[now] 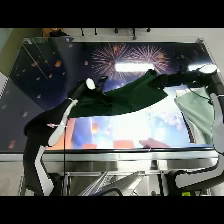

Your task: Fold the shirts.

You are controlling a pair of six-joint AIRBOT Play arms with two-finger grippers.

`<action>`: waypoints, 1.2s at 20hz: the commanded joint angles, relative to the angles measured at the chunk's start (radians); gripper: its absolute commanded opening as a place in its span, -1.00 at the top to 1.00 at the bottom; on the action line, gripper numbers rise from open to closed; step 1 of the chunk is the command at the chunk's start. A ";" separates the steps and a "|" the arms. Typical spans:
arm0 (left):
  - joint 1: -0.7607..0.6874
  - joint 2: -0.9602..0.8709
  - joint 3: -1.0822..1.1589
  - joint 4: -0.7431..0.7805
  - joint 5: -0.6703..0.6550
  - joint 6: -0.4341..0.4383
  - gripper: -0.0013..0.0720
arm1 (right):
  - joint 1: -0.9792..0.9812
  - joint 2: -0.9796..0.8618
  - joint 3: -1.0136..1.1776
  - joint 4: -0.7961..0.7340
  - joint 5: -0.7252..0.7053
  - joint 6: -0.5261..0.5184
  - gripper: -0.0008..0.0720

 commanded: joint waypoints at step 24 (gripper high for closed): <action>0.792 0.907 -0.150 -0.182 -0.326 0.179 0.92 | 1.056 -0.462 0.207 0.330 -1.372 -0.309 -0.59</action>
